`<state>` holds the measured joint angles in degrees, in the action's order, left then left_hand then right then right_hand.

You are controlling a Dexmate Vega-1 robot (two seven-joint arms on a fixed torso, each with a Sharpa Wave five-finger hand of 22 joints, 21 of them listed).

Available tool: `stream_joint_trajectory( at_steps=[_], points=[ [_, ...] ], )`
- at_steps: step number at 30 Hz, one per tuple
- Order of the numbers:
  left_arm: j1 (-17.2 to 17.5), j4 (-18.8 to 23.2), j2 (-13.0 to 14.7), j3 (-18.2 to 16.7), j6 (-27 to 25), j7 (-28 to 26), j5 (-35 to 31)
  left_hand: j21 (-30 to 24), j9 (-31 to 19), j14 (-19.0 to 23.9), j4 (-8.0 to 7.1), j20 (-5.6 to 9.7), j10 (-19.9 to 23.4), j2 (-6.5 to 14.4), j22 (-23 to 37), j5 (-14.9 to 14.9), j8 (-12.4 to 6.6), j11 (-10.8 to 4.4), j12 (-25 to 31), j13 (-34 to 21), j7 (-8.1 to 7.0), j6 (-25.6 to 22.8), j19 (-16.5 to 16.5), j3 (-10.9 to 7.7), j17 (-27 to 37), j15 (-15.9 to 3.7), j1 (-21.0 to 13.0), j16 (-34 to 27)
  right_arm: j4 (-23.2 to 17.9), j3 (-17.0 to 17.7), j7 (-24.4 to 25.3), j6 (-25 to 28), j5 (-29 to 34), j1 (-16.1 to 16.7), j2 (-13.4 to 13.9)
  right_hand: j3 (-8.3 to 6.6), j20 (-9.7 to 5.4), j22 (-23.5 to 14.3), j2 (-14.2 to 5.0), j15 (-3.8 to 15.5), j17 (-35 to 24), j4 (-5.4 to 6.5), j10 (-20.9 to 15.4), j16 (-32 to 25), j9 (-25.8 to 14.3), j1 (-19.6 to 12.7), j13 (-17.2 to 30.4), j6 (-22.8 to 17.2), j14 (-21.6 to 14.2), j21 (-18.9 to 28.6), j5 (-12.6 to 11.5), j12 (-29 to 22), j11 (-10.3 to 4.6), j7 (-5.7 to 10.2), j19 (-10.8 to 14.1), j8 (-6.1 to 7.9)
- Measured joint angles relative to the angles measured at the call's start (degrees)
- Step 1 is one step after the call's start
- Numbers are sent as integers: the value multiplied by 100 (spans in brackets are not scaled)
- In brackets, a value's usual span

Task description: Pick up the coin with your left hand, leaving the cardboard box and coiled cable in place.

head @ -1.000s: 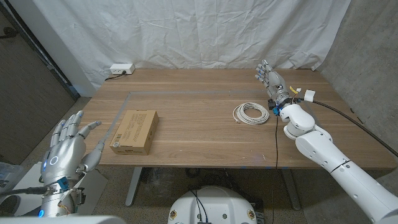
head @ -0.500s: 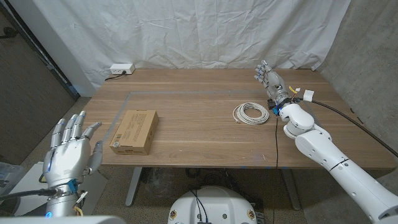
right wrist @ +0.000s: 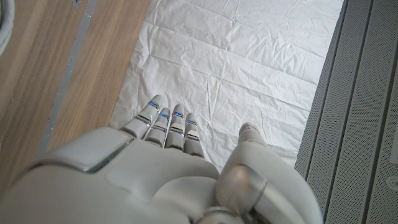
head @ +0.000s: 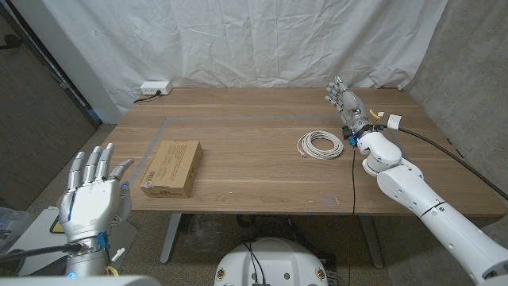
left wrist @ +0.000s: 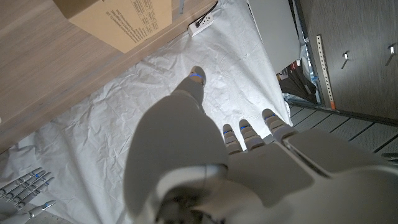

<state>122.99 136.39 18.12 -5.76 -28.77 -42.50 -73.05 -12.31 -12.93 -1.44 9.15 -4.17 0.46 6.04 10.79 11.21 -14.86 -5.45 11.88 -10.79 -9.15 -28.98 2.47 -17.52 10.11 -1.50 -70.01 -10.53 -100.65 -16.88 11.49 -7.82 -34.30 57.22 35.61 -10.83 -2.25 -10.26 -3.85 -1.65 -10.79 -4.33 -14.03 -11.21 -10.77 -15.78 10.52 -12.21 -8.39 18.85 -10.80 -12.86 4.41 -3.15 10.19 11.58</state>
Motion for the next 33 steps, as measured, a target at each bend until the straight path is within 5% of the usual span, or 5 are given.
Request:
stream_joint_trajectory(
  at_steps=[12, 15, 26, 33],
  points=[
    [-256, -348, 323, 326, -468, -408, 287, -27, 16, 87, 17, 61, 158, -1, 27, -63, -155, -31, 27, 0, -169, -487, -62, -27, 8, -35, -149, 0, 87, -10, -33, 26, -38, -75, -1, 0, 0, 0, 31, 0, 0, 0, -21, 0, 0, 31, 0, -8, 0, -22, 0, 0, -21, 8, 0, 0],
    [-286, -378, 362, 357, -537, -477, 421, -28, 43, 131, -100, 136, 208, -149, 13, -75, -211, -80, 27, 0, -178, -618, -90, 91, 17, -39, -2, -34, 99, -21, -35, 38, -43, -87, -4, 0, 0, 0, 31, 0, 0, 0, -21, 0, 0, 31, 0, -8, 0, -22, 0, 0, -21, 8, 0, 0],
    [-459, -568, 684, 534, -715, -687, 859, -27, 96, 302, -345, 237, 391, -434, 12, 7, -182, -124, 27, 0, 425, -685, -154, 418, 43, -25, 489, -72, 87, -28, -15, 91, -63, -53, -1, 0, 0, 0, 30, 0, 0, 0, -41, 0, 0, 31, 0, -8, 0, -44, 0, 0, 0, 8, 0, 0],
    [-479, -584, 731, 549, -819, -753, 1091, -27, 122, 302, -392, 277, 374, -423, 13, 73, 1, -107, 27, 0, 433, -383, -134, 465, 43, -25, 561, -72, 45, -19, -6, 92, -65, 7, 6, 0, 0, 0, 5, 0, 0, 0, -41, 0, 0, 56, 0, -8, 0, -44, 0, 0, 0, 8, -1, 0]
  ],
)
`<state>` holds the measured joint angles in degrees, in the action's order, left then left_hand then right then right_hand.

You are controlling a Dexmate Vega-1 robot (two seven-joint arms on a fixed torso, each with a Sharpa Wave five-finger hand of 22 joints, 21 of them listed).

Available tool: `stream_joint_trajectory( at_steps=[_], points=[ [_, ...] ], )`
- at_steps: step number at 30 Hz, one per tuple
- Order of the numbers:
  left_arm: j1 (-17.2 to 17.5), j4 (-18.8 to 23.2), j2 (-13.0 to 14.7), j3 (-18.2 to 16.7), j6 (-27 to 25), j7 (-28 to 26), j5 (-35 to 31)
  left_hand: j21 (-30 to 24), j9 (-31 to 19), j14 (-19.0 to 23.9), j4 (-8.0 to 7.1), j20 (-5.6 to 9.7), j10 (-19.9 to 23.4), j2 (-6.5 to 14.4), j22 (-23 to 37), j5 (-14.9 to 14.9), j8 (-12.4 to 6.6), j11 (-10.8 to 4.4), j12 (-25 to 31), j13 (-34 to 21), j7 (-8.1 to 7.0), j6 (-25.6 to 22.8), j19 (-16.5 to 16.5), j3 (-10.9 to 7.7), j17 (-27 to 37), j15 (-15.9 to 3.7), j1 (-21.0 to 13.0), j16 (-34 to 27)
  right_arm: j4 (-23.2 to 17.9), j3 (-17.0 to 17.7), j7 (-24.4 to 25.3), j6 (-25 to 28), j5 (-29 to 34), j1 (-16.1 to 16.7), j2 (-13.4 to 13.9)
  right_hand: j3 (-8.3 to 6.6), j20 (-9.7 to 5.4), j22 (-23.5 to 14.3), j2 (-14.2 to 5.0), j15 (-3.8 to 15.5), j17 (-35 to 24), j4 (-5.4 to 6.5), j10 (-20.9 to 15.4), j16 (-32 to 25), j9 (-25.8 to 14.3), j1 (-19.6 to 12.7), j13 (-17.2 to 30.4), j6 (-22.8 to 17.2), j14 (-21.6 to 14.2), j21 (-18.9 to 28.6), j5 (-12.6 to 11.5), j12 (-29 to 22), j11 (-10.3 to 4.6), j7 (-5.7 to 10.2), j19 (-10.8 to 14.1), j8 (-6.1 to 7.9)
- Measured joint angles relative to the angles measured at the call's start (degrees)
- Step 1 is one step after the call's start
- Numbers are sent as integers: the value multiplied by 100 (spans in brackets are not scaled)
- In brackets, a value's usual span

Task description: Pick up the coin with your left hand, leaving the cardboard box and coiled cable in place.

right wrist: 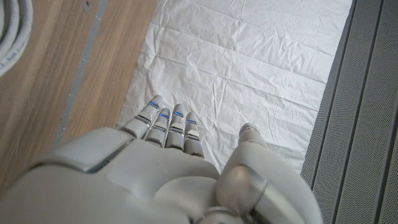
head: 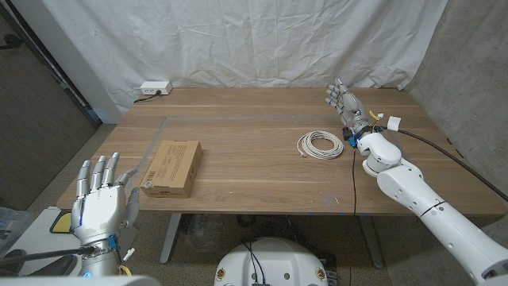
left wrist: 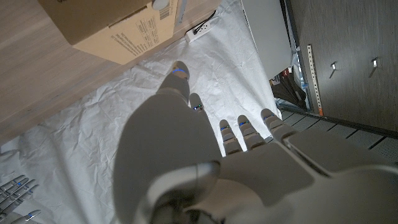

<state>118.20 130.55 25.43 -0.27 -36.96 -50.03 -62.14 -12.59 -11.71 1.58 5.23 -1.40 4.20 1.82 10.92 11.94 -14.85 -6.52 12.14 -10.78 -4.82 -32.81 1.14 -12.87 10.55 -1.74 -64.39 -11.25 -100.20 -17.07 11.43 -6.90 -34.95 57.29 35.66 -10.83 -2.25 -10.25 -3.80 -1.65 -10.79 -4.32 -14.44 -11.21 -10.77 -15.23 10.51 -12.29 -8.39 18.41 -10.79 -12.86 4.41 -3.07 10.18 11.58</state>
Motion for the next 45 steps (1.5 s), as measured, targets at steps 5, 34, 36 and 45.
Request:
stream_joint_trajectory(
  at_steps=[5, 34, 36, 45],
  points=[
    [-91, -87, 217, 66, -27, -66, 154, 0, 27, 0, -24, -23, -18, -6, 0, 39, 66, 18, 0, 0, 138, 147, 23, 24, 0, 0, 53, 0, -22, 7, 72, 9, -7, 31, 2, 0, 0, 0, -6, 0, 0, 0, 0, 0, 0, 6, 0, 0, 0, 0, 0, 0, 0, 0, 0, 0],
    [-526, -355, 520, 336, -495, -149, 981, 0, 53, 17, -71, -56, 24, 69, 1, 184, 221, 243, -29, 0, 737, -49, 54, 71, 27, -3, 128, 29, 20, -68, 118, 149, 24, -104, -26, 24, 0, 0, -6, 0, 0, -24, 1, 0, 0, 5, 0, 0, 0, -84, 0, 0, 0, 0, 0, 0],
    [-573, -386, 547, 376, -541, -148, 1003, 0, 53, 17, -71, -56, 48, 69, 2, 184, 191, 219, -29, 0, 749, -79, 54, 71, 19, -3, 128, 29, 30, -76, 117, 153, 27, -118, -33, 24, 0, 0, -6, 0, 0, -24, 0, 0, 0, 5, 0, 0, 0, -89, 0, 0, 0, 0, 0, 0],
    [-756, -517, 663, 519, -640, -206, 1173, 0, 53, 17, -71, -86, 87, 69, 2, 184, 192, 241, -29, 0, 748, -160, 83, 71, 10, -3, 128, 29, 82, -115, 104, 162, 45, -182, -67, 24, -6, 0, -6, 0, 0, -24, 1, 0, 0, 5, 0, 0, 0, -89, 0, 0, 0, -1, 6, 0]
  ],
)
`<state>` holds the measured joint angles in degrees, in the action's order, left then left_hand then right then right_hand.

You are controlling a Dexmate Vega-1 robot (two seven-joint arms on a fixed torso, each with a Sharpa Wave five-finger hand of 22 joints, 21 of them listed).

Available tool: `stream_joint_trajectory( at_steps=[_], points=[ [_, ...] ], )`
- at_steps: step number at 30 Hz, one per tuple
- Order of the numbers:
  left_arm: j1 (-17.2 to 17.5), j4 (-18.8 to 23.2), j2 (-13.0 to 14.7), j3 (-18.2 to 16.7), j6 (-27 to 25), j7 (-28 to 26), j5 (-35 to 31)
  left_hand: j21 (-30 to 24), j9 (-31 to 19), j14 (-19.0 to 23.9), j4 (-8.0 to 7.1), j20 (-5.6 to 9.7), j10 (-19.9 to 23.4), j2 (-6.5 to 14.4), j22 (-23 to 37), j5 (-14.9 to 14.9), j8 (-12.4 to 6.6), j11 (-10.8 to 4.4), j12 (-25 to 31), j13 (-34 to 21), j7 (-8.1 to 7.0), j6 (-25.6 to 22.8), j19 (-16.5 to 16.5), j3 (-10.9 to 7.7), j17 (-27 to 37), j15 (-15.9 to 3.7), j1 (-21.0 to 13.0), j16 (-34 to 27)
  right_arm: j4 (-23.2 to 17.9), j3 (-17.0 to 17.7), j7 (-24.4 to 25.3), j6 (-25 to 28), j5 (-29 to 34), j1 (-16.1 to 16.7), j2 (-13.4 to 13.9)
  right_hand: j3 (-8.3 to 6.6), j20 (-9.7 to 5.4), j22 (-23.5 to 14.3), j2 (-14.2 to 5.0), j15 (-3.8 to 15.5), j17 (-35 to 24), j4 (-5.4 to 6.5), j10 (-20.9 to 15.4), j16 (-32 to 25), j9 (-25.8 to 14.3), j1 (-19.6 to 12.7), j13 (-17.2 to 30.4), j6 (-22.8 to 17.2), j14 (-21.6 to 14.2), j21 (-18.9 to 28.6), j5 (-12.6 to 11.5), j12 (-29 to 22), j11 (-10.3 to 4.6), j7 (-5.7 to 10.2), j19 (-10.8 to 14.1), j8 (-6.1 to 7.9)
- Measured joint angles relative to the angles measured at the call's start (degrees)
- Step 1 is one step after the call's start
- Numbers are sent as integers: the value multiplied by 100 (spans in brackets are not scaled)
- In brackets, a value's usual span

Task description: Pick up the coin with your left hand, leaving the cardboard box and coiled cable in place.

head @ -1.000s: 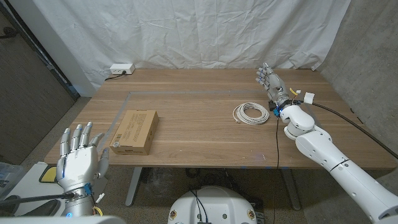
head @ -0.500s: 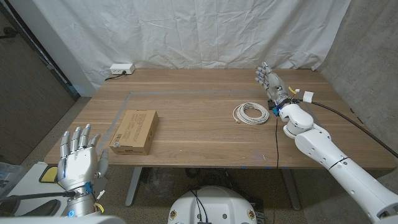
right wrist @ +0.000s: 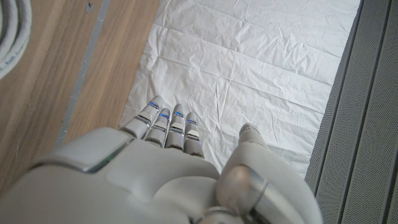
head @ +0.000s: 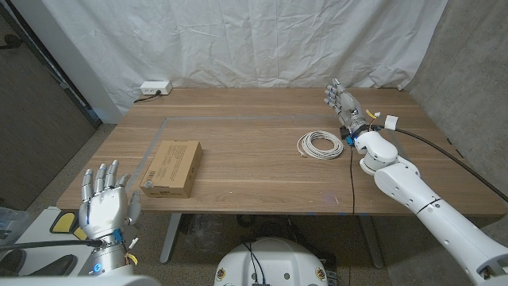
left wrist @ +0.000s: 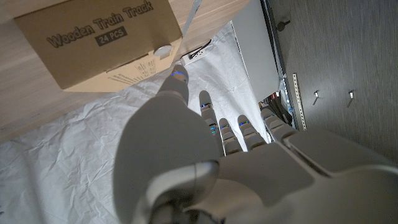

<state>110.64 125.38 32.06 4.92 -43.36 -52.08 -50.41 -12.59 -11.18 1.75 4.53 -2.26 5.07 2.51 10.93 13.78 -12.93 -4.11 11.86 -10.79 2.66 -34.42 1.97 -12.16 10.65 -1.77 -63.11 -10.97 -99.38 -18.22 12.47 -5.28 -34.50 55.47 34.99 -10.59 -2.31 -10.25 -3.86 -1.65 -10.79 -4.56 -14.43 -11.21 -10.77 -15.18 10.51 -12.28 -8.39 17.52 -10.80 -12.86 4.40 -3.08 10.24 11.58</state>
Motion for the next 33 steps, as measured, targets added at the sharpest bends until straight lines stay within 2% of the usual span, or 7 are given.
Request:
stream_joint_trajectory(
  at_steps=[20, 33],
  points=[
    [-416, -449, 122, 299, 120, -536, 546, 0, -1, 0, 17, 0, 31, 40, 0, 21, 1, -31, 0, 0, -79, -78, -1, -17, 1, 0, -40, 0, 58, -20, -6, -64, 27, -35, -46, 0, 25, 0, 0, -22, 0, 0, 0, 0, 0, 0, 0, 0, -22, -38, 0, 0, 0, 0, 57, 0],
    [-619, -588, 261, 514, 34, -641, 768, 0, -1, 0, 16, 0, 30, 46, 0, 21, 1, -31, 0, 0, -143, -142, -1, -17, 1, 0, -47, 0, 76, 11, -5, -140, 18, 4, -57, 0, 25, 0, 0, -21, 0, 0, 0, 0, 0, 0, 0, -22, -21, -59, 0, 0, 0, 22, 56, 0]
  ],
)
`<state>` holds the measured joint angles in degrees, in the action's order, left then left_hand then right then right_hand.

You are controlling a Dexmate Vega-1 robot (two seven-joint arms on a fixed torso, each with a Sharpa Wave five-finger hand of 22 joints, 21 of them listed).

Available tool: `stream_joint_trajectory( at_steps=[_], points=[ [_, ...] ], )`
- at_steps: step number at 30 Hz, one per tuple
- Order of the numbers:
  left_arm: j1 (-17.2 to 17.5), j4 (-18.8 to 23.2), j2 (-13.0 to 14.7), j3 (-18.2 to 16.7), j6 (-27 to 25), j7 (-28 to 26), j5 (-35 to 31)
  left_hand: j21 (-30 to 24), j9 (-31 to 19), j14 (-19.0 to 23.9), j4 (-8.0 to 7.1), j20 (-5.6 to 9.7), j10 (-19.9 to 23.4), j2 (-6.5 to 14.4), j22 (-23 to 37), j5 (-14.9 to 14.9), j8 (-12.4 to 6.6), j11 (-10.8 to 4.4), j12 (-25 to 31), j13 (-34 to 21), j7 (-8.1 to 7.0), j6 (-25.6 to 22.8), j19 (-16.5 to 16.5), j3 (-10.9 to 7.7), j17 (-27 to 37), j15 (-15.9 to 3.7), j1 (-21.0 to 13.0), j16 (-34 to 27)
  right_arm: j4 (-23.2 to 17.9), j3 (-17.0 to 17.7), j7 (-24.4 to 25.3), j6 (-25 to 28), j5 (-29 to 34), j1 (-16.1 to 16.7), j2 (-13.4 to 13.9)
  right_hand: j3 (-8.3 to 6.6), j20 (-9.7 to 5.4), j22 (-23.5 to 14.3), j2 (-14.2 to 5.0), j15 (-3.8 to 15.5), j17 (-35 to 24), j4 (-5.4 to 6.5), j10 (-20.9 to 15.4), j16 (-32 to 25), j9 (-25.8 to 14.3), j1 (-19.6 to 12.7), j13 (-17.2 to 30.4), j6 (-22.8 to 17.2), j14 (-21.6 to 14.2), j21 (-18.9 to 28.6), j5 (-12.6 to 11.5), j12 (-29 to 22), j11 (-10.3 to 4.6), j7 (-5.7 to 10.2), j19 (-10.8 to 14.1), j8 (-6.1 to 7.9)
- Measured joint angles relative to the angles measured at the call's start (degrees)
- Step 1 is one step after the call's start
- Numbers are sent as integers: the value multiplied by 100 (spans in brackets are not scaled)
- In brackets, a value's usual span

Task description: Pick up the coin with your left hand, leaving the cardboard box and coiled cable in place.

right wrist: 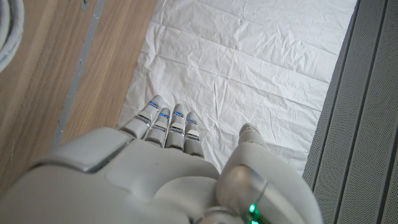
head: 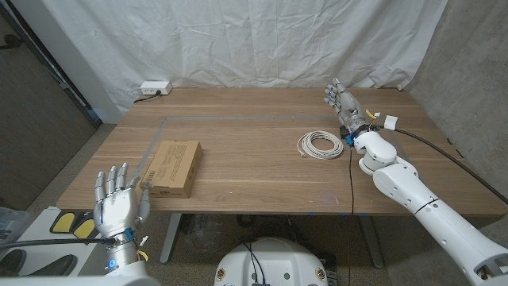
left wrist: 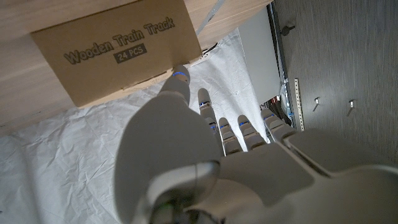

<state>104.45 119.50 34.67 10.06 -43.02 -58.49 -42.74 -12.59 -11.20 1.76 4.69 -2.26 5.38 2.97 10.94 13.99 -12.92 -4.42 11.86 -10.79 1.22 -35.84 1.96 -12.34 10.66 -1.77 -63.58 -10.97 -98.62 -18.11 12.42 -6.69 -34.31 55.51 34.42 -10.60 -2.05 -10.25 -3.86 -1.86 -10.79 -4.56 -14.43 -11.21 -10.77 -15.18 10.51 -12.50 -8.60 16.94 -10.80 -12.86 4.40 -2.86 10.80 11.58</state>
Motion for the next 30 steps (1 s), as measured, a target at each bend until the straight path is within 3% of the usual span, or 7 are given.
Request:
stream_joint_trajectory(
  at_steps=[11, 17, 18, 22, 24, 30],
  points=[
    [-28, -2, 66, 188, -185, -199, 44, 0, -15, 0, 23, 0, 0, 0, 0, 0, 0, 0, 0, 0, -31, -31, 0, -23, 0, 0, 0, 0, 36, 16, -28, -47, -18, 6, 0, 0, 0, 0, 0, 0, 0, 0, 0, 0, 0, 0, 0, 0, 0, 0, 0, 0, 0, 0, 0, 0],
    [-58, -141, -44, 234, -163, -351, -138, 0, -14, 24, 23, 0, 30, 16, 0, 0, 0, -31, 0, 0, -31, -31, 0, -23, 1, -23, -16, 0, 70, 17, -64, -74, -30, 5, -4, 17, -21, 0, 0, 0, 0, -18, 0, 0, 0, 0, 0, 0, 0, -21, 0, 0, 0, 0, 21, 0],
    [-70, -310, -307, 155, -53, -401, -325, 0, -14, 31, 23, 0, 31, 17, 0, 0, 0, -31, 0, 0, -31, -31, 0, -23, 1, -30, -17, 0, 81, 17, -86, -89, -41, 5, -6, 18, -21, 0, 0, 0, 0, -18, 0, 0, 0, 0, 0, 0, 0, -21, 0, 0, 0, 0, 21, 0],
    [-85, -466, -554, 61, 124, -443, -591, 0, -14, 84, 23, 0, 103, 23, 14, 0, 0, -41, 12, 0, -10, -52, 0, -23, 1, -26, -23, 0, 91, 18, -107, -104, -59, 5, -7, 18, -21, 0, 0, 1, 0, -18, 0, 0, 0, 0, 0, 0, 0, -20, 0, 0, 0, -1, 21, 0],
    [-112, -616, -810, -37, 289, -473, -818, 0, -14, 91, 23, 0, 103, 23, 14, 0, 0, -41, 24, 0, -30, -76, 0, -23, 1, -31, -23, 0, 94, 21, -110, -107, -62, 5, -7, 18, -21, 0, 0, 0, 0, -18, 0, 0, 0, 0, 0, 0, 1, -20, 0, 0, 0, -1, 21, 0],
    [-150, -798, -1106, -150, 530, -508, -1150, 0, -14, 157, 46, 20, 143, 23, 14, 0, -23, -81, 24, 0, -28, -157, -21, 0, 1, -28, -23, -28, 99, 29, -134, -122, -76, 25, -4, 17, -21, 0, 0, 0, 0, -17, 0, 0, 0, 0, 0, 1, 1, -20, 0, 0, 0, -1, 21, 0]
  ],
)
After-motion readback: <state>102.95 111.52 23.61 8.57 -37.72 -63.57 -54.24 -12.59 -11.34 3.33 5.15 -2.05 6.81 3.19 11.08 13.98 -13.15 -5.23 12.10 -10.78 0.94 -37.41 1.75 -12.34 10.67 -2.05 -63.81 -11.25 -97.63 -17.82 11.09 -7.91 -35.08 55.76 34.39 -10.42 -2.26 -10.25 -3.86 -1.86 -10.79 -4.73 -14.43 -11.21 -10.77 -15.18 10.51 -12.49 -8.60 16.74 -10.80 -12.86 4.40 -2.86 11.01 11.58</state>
